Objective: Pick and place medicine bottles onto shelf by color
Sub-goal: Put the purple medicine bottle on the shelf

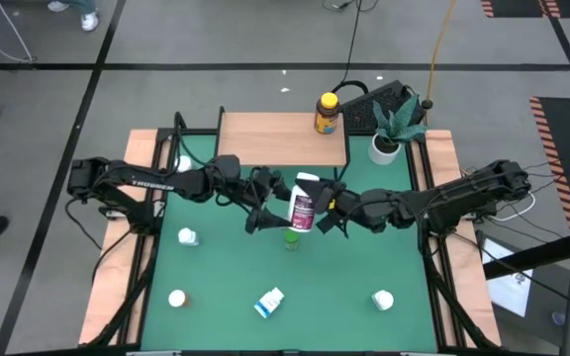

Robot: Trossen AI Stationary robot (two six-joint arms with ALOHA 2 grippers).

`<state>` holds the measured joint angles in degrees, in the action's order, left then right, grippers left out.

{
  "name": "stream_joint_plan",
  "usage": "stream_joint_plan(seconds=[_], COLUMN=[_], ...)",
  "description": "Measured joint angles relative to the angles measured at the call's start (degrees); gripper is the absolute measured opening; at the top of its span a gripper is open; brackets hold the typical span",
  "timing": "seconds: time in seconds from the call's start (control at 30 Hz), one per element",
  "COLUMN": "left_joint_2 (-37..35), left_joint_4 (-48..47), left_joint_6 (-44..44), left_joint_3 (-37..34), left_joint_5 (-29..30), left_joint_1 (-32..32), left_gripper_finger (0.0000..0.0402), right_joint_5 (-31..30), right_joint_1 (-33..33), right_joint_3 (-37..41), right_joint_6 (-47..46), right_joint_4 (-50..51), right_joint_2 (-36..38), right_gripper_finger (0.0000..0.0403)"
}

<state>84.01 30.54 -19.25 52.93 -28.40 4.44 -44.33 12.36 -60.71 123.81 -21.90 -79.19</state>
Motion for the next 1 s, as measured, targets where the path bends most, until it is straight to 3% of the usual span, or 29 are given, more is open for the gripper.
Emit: stream_joint_plan(seconds=[0.27,0.83,1.0], left_joint_2=[-0.21,3.89,5.36], left_joint_4=[0.62,1.97,8.22], left_joint_6=[-3.88,-3.12,-4.65], left_joint_3=[0.17,0.08,0.13], left_joint_5=[8.58,9.10,4.47], left_joint_1=[0.68,1.81,2.57], left_gripper_finger=[0.0379,0.0398,0.0397], right_joint_5=[-4.14,-0.47,-0.62], right_joint_1=[-1.98,-3.43,-3.39], right_joint_3=[0.11,3.99,5.33], right_joint_6=[2.53,5.27,7.47], right_joint_4=[-5.69,-8.00,-14.43], right_joint_2=[-0.23,-0.33,-0.07], right_gripper_finger=[0.0237,0.0236,0.0236])
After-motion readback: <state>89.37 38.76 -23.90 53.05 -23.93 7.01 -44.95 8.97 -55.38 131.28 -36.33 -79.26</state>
